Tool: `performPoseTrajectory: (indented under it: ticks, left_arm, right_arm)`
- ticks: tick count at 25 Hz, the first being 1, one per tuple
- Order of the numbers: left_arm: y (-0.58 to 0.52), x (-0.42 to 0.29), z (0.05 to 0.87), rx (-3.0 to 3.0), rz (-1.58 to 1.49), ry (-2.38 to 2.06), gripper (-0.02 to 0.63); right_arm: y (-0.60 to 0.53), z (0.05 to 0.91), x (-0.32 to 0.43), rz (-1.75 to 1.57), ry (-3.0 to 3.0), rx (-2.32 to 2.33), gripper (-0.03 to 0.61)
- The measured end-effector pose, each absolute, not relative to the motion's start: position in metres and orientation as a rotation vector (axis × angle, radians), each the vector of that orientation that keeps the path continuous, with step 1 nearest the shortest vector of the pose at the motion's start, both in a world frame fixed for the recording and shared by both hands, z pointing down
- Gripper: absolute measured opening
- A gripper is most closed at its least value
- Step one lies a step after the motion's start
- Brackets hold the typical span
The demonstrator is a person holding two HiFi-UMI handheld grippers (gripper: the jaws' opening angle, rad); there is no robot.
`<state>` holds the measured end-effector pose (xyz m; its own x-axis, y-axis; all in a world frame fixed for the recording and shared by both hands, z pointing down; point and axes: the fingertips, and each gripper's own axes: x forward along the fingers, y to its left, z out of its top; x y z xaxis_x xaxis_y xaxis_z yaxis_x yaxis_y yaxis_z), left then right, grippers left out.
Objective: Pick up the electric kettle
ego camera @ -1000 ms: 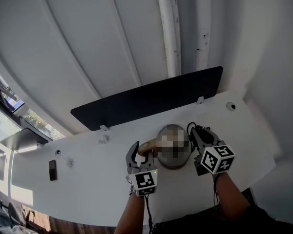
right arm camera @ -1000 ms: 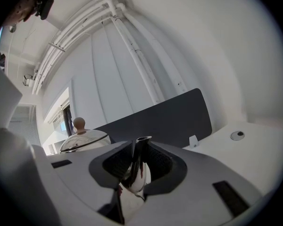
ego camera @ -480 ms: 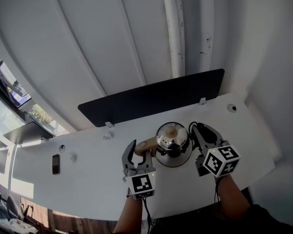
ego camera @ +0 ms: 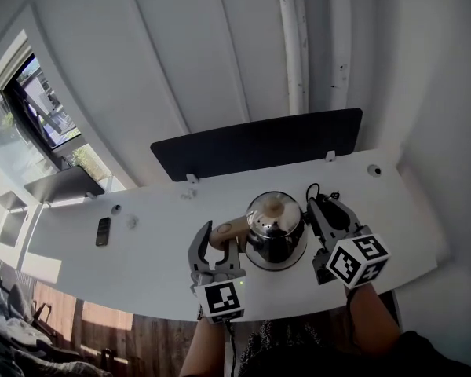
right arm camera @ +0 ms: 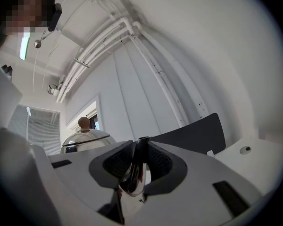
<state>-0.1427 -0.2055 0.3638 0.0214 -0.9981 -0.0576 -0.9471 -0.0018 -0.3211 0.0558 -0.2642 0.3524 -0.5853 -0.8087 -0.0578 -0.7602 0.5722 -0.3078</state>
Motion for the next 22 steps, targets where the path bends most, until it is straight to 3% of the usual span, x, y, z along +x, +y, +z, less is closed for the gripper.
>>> performPoseTrajectory:
  ticks: [8, 22]
  left_arm:
    - [-0.124, -0.149, 0.359, -1.947, -0.284, 2.133, 0.140]
    - [-0.056, -0.252, 0.344, -1.822, -0.314, 2.203, 0.140]
  right_arm:
    - [-0.203, 0.344, 0.043, -0.387, 2.682, -1.186, 0.088]
    - [-0.152, 0.328, -0.066, -0.368, 2.702, -1.060, 0.086]
